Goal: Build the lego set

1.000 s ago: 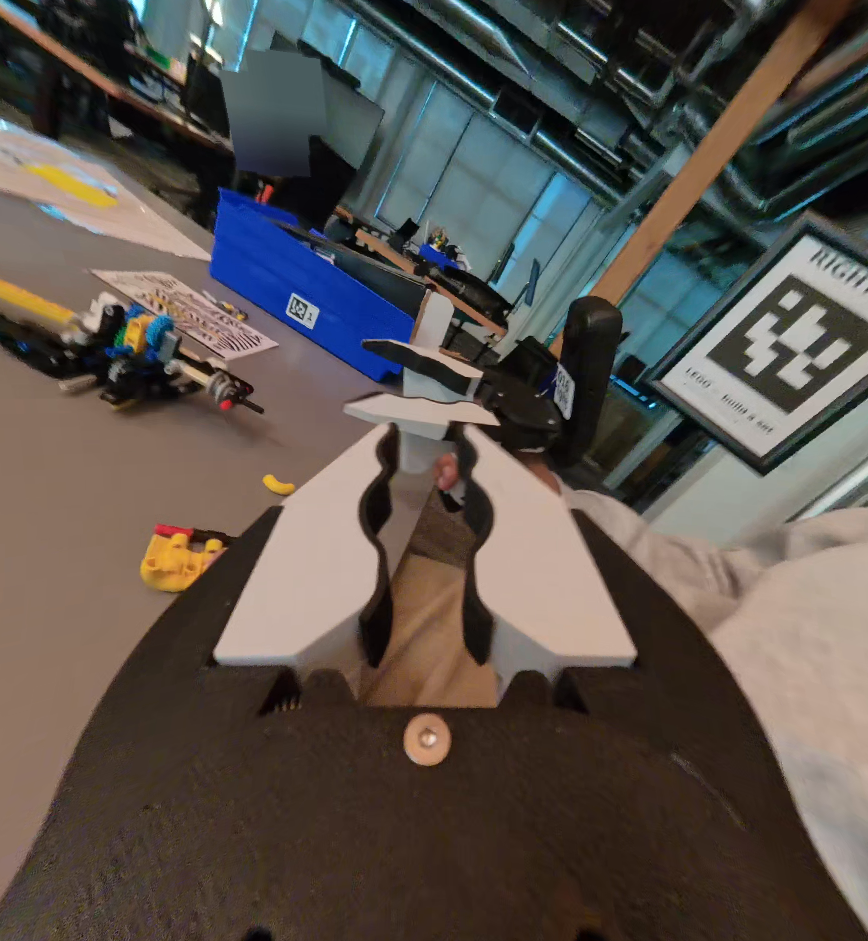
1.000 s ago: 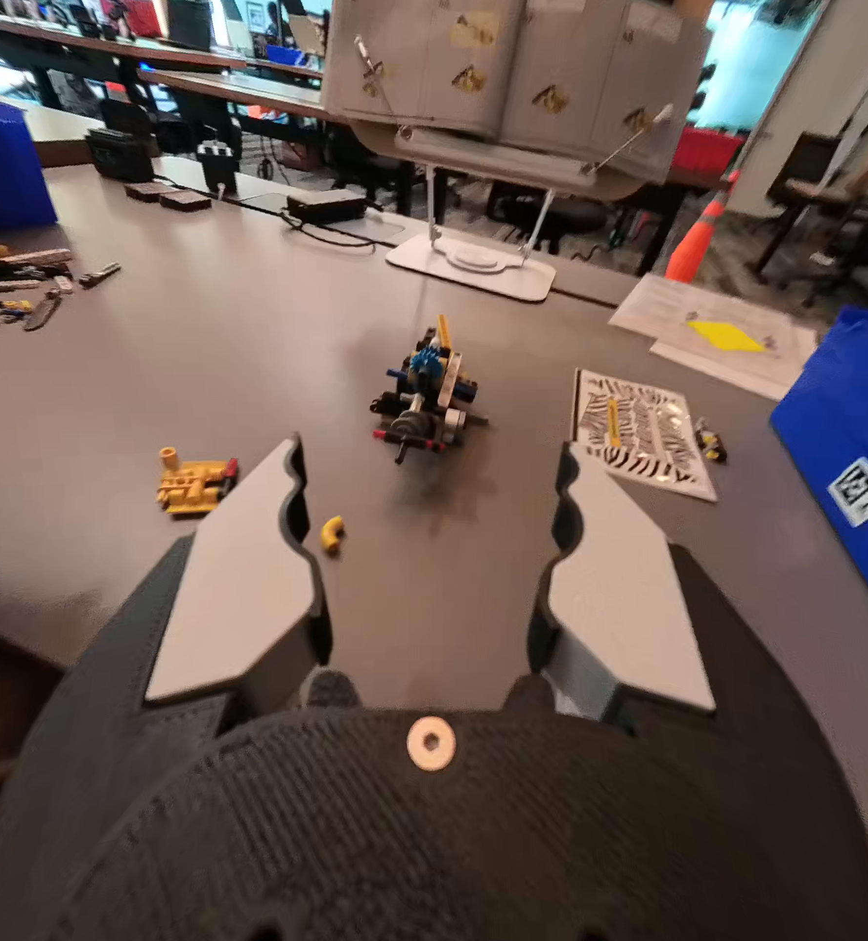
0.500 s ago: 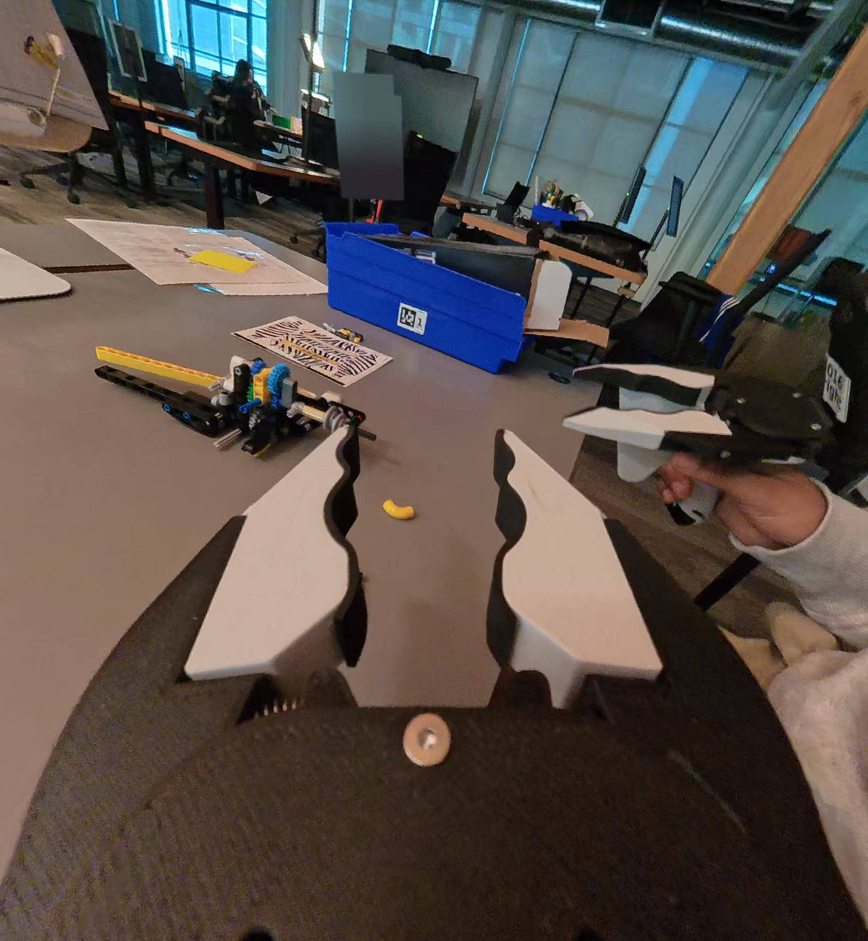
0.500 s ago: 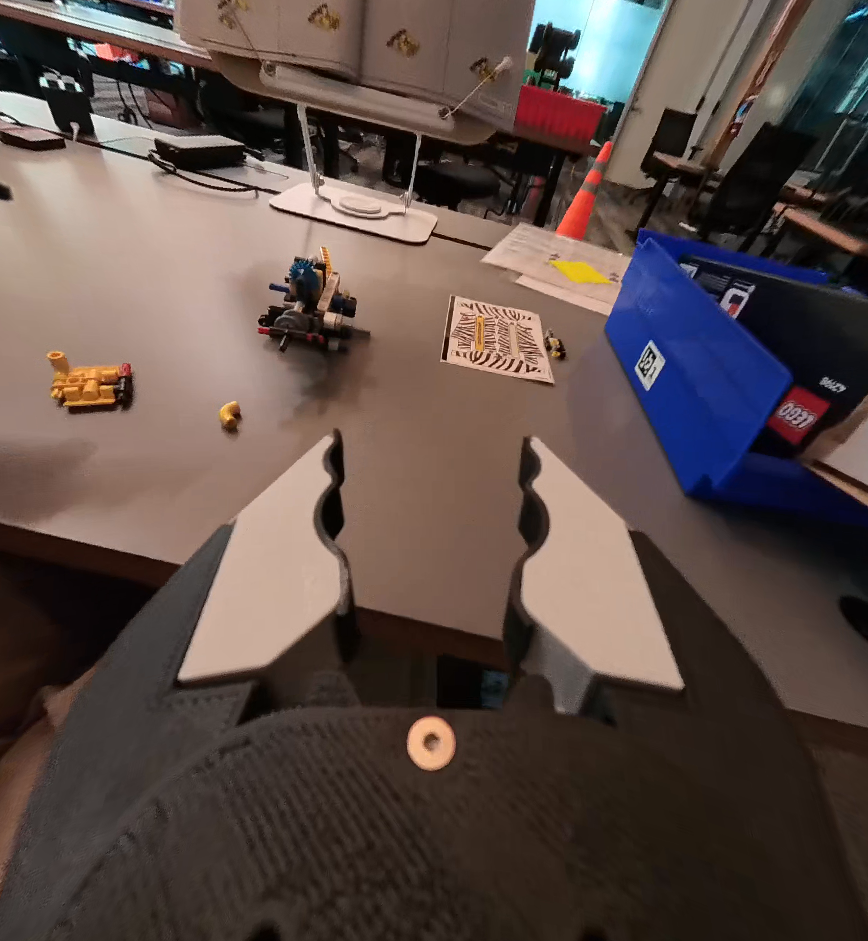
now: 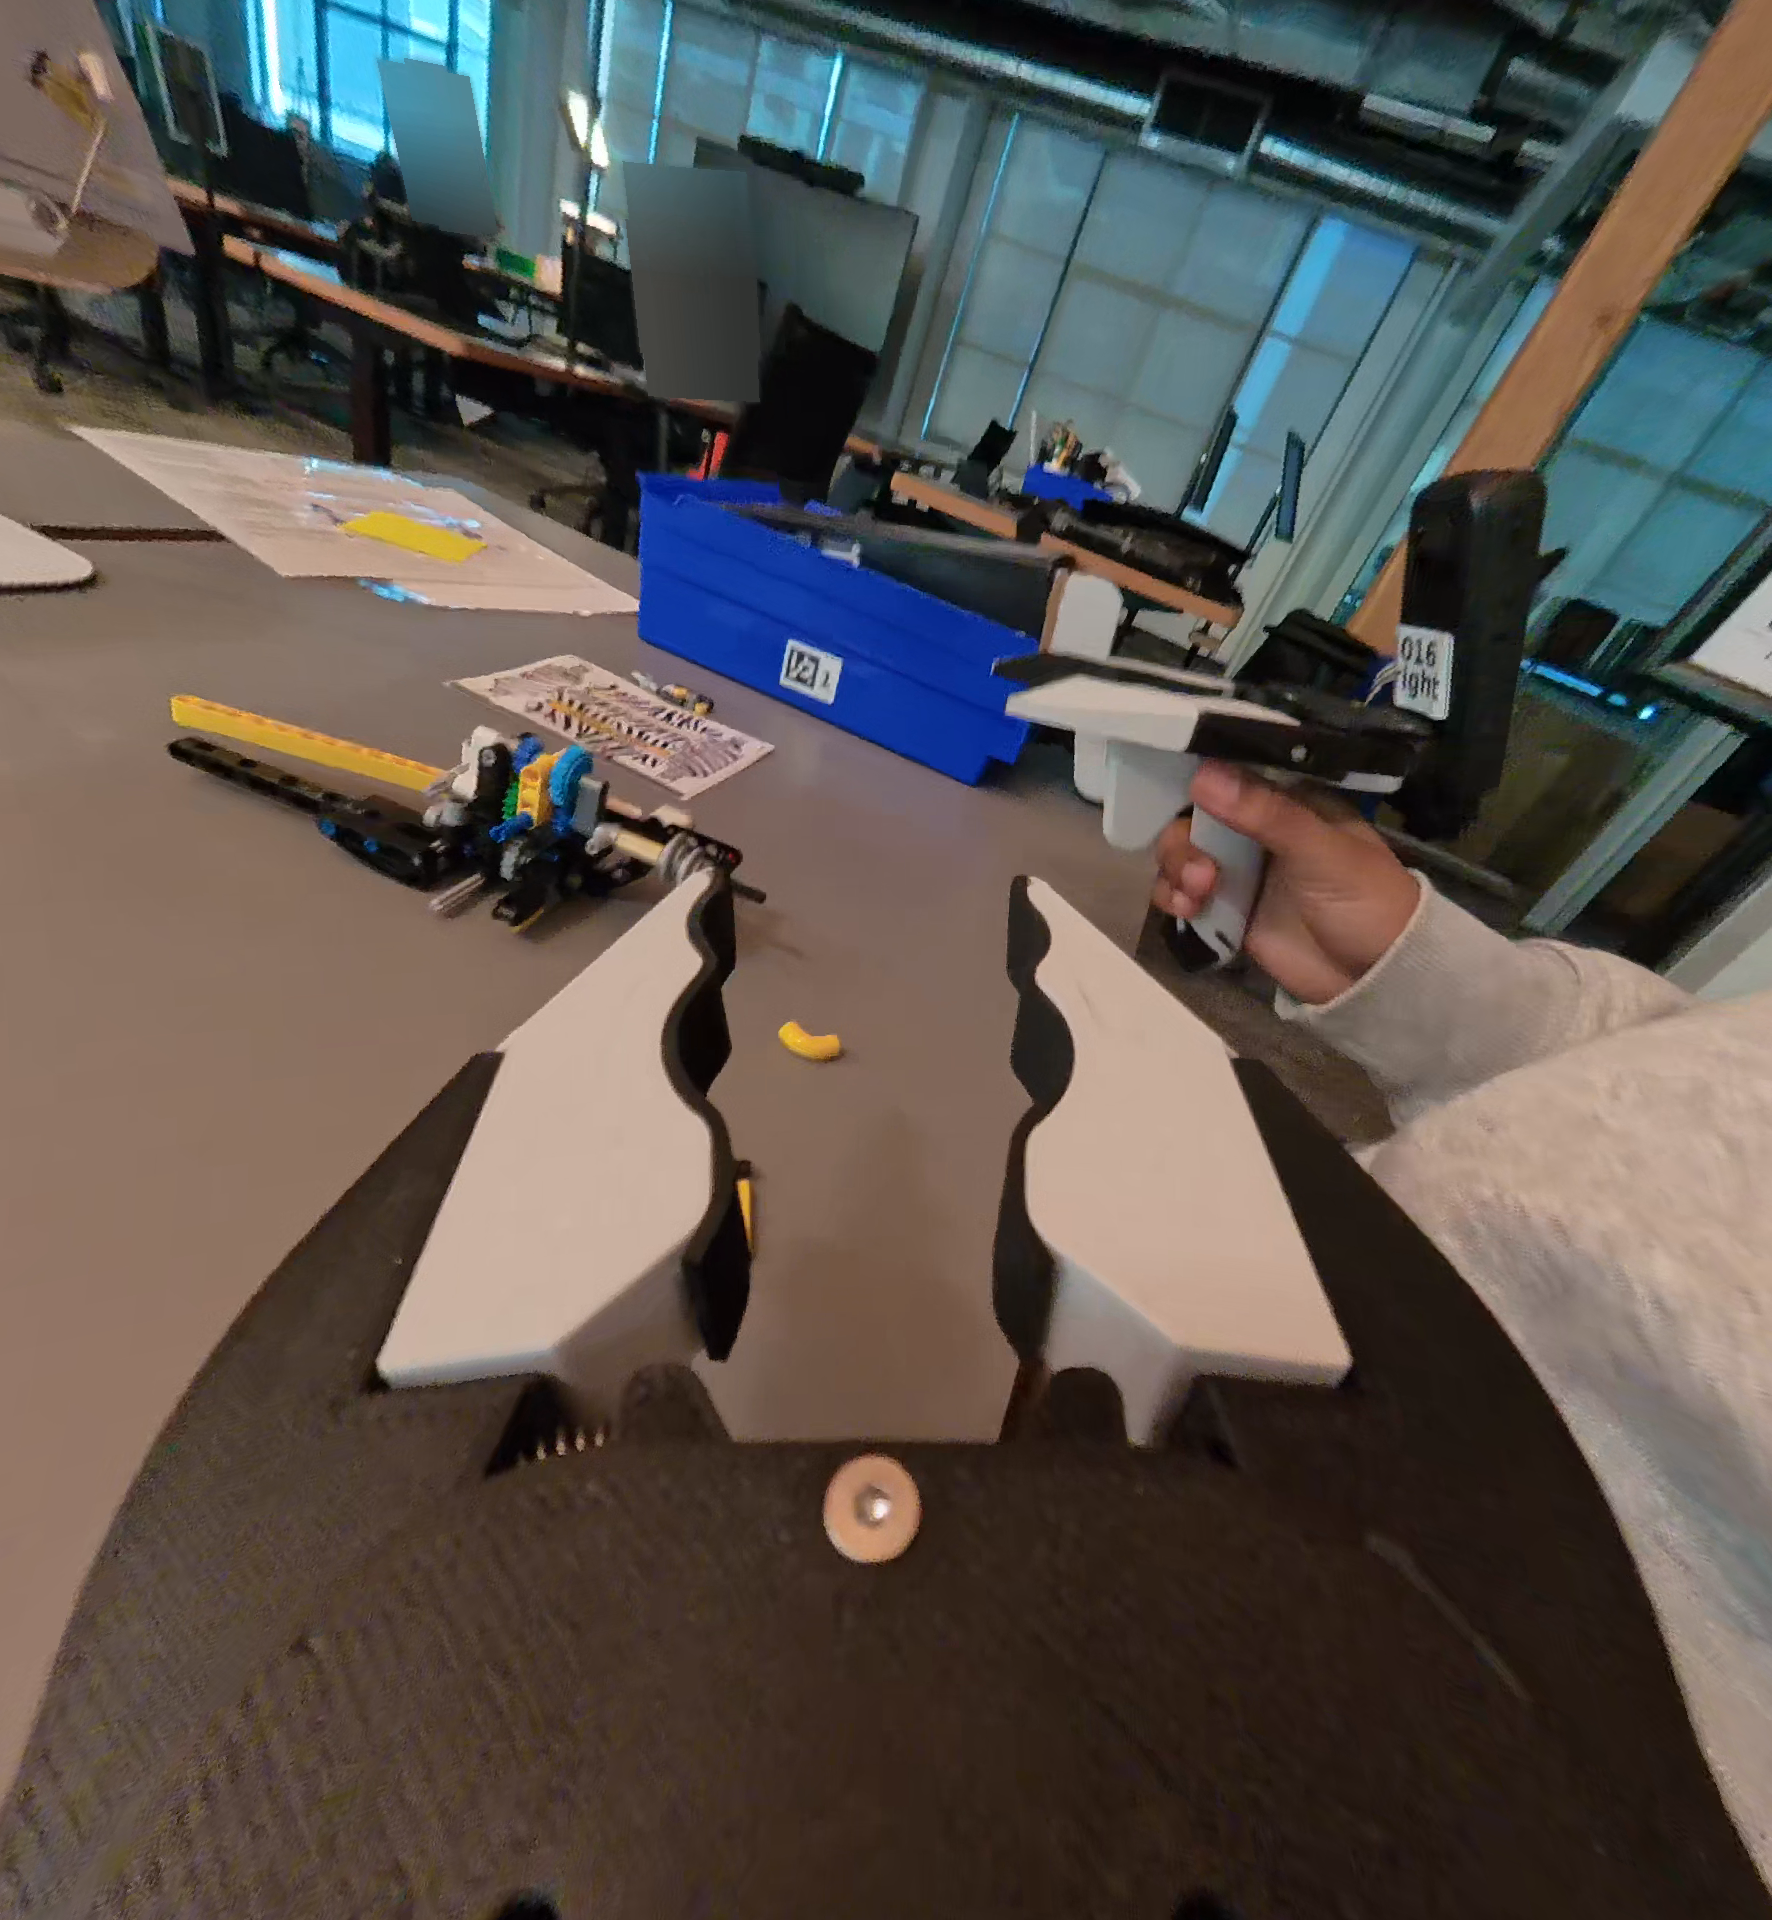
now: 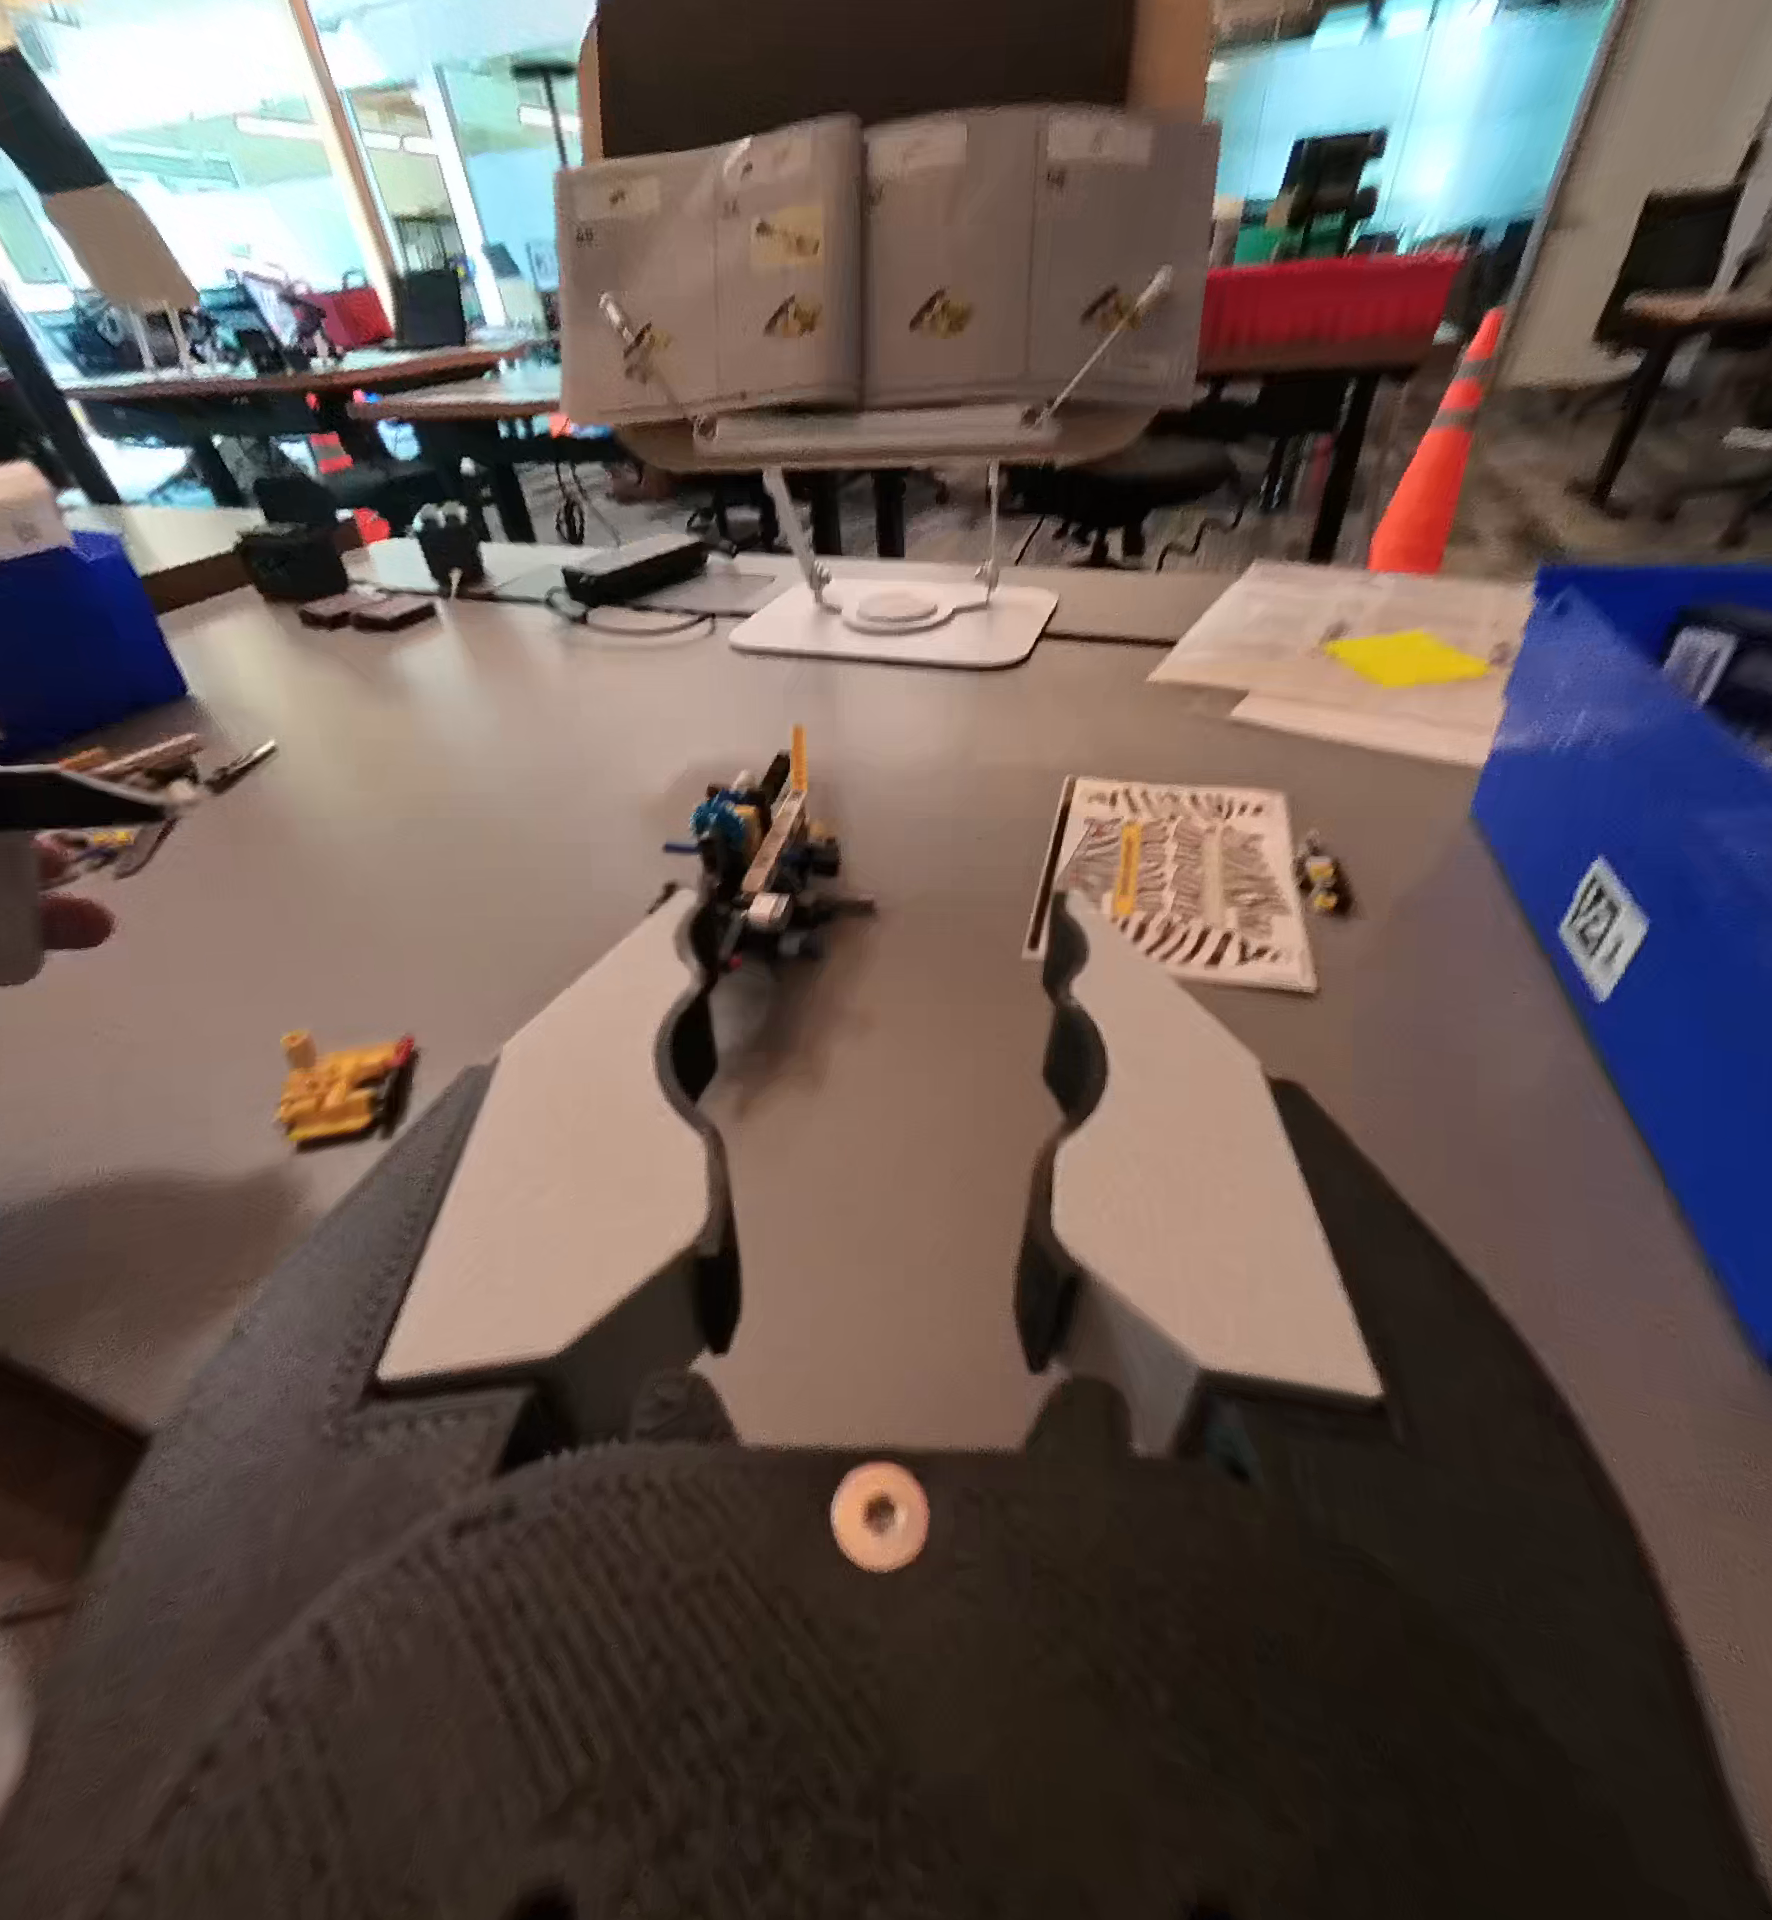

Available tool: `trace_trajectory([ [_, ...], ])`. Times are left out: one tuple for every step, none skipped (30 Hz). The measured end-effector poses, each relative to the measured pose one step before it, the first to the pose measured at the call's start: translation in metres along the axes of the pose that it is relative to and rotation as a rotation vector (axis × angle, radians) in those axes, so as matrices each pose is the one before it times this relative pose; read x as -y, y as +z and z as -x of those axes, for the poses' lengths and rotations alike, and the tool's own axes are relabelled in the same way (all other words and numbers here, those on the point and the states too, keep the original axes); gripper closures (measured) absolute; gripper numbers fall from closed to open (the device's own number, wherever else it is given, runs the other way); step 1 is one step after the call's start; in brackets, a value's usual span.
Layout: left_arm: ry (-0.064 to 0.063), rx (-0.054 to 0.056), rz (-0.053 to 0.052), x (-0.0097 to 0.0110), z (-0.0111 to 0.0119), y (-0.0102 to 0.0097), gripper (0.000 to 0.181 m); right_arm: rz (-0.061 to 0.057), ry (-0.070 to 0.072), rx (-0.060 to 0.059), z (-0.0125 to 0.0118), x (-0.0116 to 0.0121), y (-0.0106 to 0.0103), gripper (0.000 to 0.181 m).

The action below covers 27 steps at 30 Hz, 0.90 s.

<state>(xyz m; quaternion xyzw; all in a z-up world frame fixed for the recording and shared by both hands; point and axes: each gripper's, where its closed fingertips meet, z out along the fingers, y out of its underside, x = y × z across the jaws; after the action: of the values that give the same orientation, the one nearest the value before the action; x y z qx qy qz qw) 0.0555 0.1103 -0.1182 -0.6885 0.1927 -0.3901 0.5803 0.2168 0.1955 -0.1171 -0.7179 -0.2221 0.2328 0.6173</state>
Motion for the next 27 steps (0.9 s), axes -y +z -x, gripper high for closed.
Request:
trace_trajectory([
  [-0.0064, 0.0016, 0.0229, -0.00233, 0.00176, -0.00218, 0.129, -0.0289, -0.0096, -0.0035, -0.00196, 0.00393, 0.00353, 0.122],
  [-0.0151, -0.0135, 0.0115, -0.00317, -0.00041, -0.00331, 0.129, -0.0333, 0.0256, 0.0120, 0.00126, 0.00228, 0.00269, 0.125],
  [-0.0191, -0.0234, -0.0079, -0.00072, -0.00160, -0.00286, 0.130, -0.0244, 0.0434, 0.0142, 0.00194, 0.00003, 0.00279, 0.129],
  [-0.0269, -0.0378, -0.0109, 0.00073, -0.00302, -0.00222, 0.130, -0.0096, 0.0454, -0.0001, -0.00026, -0.00125, 0.00412, 0.134],
  [-0.0225, -0.0560, 0.0135, -0.00108, -0.00399, -0.00194, 0.130, 0.0035, 0.0408, -0.0003, -0.00119, -0.00142, 0.00471, 0.132],
  [-0.0276, -0.0304, 0.0255, 0.00008, 0.00115, -0.00271, 0.129, 0.0092, 0.0203, 0.0137, 0.00053, -0.00130, 0.00420, 0.133],
  [-0.0360, 0.0037, -0.0079, 0.00430, 0.00607, -0.00512, 0.129, 0.0115, -0.0047, 0.0089, 0.00015, -0.00209, 0.00310, 0.133],
  [-0.0351, 0.0087, -0.0545, 0.00770, 0.00621, -0.00740, 0.130, 0.0145, -0.0165, -0.0083, -0.00114, -0.00294, 0.00186, 0.132],
  [-0.0378, 0.0072, -0.0682, 0.00803, 0.00606, -0.00777, 0.132, 0.0099, -0.0191, -0.0064, 0.00043, -0.00154, 0.00045, 0.132],
  [-0.0467, 0.0034, -0.0491, 0.00617, 0.00491, -0.00593, 0.133, -0.0016, -0.0138, 0.0033, 0.00298, 0.00171, 0.00022, 0.133],
  [-0.0099, -0.0194, -0.0174, 0.00322, 0.00021, -0.00338, 0.133, -0.0137, -0.0065, 0.0084, 0.00390, 0.00544, 0.00105, 0.136],
  [0.0507, 0.0225, 0.0238, -0.00087, 0.00419, -0.00049, 0.138, -0.0188, -0.0113, 0.0134, 0.00384, 0.00847, 0.00290, 0.136],
  [0.0898, 0.0483, 0.0284, -0.00011, 0.00523, 0.00165, 0.137, -0.0117, -0.0313, 0.0103, 0.00080, 0.00783, 0.00407, 0.134],
  [0.1129, 0.0124, 0.0139, 0.00086, -0.00082, 0.00160, 0.137, -0.0045, -0.0632, -0.0155, -0.00597, 0.00506, 0.00248, 0.136],
  [0.0814, 0.0289, -0.0048, 0.00127, 0.00250, -0.00045, 0.137, -0.0107, -0.0799, -0.0540, -0.01278, 0.00130, 0.00058, 0.141],
  [0.0143, 0.0109, -0.0562, 0.00757, 0.00057, -0.00260, 0.138, -0.0243, -0.0607, -0.0647, -0.01403, -0.00210, 0.00051, 0.146],
  [0.0027, -0.0115, -0.0797, 0.01387, -0.00420, -0.00476, 0.146, -0.0246, -0.0263, -0.0475, -0.01072, -0.00341, -0.00058, 0.151],
  [0.0385, 0.0344, -0.0892, 0.01525, -0.00181, -0.00562, 0.160, -0.0122, -0.0004, -0.0260, -0.00737, -0.00131, -0.00335, 0.156],
  [0.0744, 0.0325, -0.0599, 0.00806, -0.00513, -0.00412, 0.170, -0.0112, 0.0144, -0.0002, -0.00388, 0.00322, -0.00671, 0.161],
  [0.0671, 0.0047, 0.0198, -0.00452, -0.00862, -0.00199, 0.174, -0.0285, 0.0277, 0.0243, 0.00002, 0.00644, -0.01006, 0.166],
  [0.0195, -0.0061, 0.0613, -0.00865, -0.01002, -0.00057, 0.172, -0.0370, 0.0363, 0.0333, 0.00276, 0.00518, -0.01050, 0.171],
  [-0.0006, -0.0218, 0.0291, -0.00159, -0.01298, 0.00022, 0.170, -0.0205, 0.0388, 0.0305, 0.00353, 0.00194, -0.00750, 0.169],
  [0.0020, -0.0288, 0.0011, 0.00236, -0.01360, -0.00001, 0.169, 0.0043, 0.0421, 0.0303, 0.00414, -0.00071, -0.00398, 0.166],
  [0.0126, -0.0086, 0.0063, -0.00029, -0.00759, 0.00037, 0.168, 0.0180, 0.0448, 0.0379, 0.00650, -0.00263, -0.00021, 0.162],
  [0.0153, 0.0104, 0.0238, -0.00365, -0.00110, 0.00045, 0.168, 0.0281, 0.0406, 0.0528, 0.01014, -0.00554, 0.00334, 0.157],
  [0.0034, 0.0167, 0.0328, -0.00508, 0.00244, 0.00052, 0.168, 0.0482, 0.0314, 0.0573, 0.01181, -0.00972, 0.00550, 0.156],
  [-0.0221, 0.0118, 0.0321, -0.00515, 0.00278, 0.00067, 0.167, 0.0696, 0.0210, 0.0580, 0.01276, -0.01313, 0.00618, 0.152],
])
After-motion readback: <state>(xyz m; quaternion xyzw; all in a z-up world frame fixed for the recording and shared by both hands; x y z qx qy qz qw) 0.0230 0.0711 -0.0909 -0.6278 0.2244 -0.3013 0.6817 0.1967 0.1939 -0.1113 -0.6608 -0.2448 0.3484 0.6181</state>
